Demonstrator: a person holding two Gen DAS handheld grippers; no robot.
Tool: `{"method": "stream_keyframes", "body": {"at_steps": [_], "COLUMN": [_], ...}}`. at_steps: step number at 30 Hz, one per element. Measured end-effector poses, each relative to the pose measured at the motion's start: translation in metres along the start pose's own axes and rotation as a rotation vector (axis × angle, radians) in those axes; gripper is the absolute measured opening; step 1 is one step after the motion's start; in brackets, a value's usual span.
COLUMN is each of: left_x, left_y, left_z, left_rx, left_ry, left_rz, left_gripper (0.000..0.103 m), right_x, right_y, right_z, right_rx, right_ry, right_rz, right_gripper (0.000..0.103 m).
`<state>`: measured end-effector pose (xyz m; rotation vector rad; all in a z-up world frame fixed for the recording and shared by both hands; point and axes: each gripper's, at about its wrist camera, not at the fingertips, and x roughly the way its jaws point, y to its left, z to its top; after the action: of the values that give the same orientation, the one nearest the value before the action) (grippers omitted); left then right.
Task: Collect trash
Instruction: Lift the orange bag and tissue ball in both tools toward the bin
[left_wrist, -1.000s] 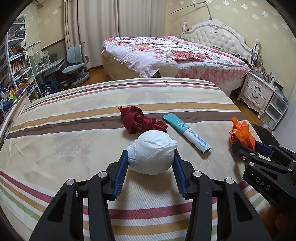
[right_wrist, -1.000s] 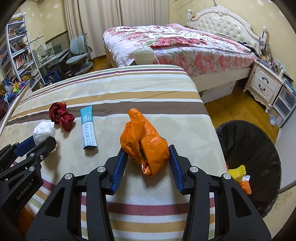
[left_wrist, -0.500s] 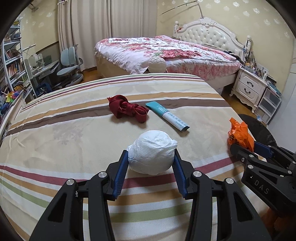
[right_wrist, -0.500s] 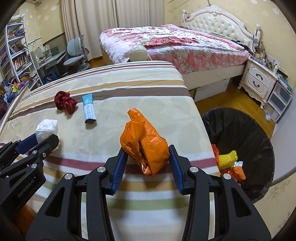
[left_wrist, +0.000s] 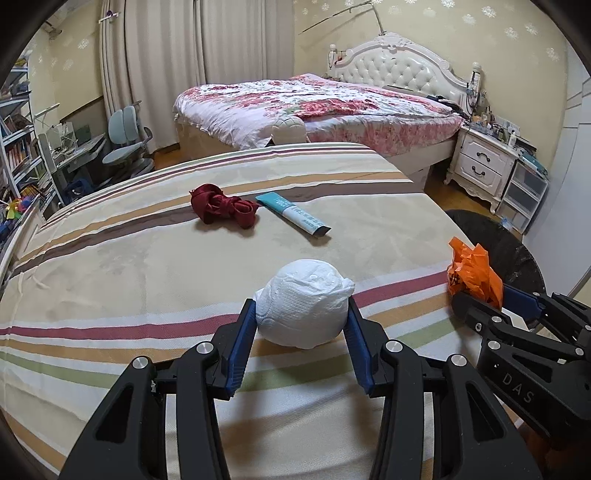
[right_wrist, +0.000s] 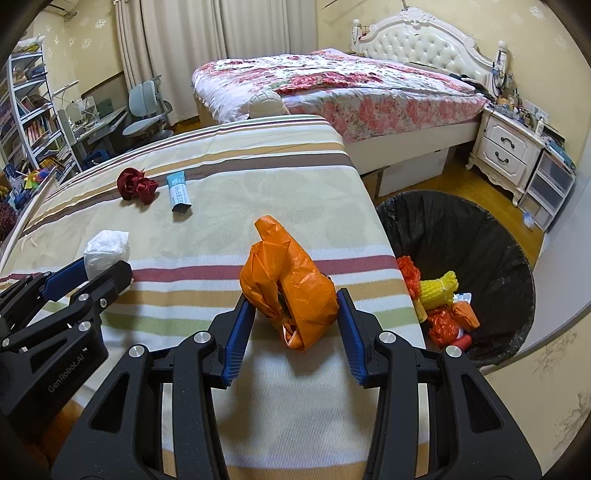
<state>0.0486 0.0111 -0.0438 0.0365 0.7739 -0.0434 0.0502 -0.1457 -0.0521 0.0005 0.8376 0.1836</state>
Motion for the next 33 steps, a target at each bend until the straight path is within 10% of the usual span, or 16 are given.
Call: {"method": "stream_keyframes", "body": {"at_steps": [33], "left_x": [-0.002], "left_y": [-0.109], "left_z": [0.03], "left_rx": [0.134], "left_ry": [-0.085], "left_rz": [-0.146], "left_gripper": [0.047], "right_x": [-0.043], "right_y": [-0.119], "right_z": [-0.001], "right_rx": [0.177], "right_ry": [-0.106], "right_rz": [-0.211], "right_gripper": [0.044]}}
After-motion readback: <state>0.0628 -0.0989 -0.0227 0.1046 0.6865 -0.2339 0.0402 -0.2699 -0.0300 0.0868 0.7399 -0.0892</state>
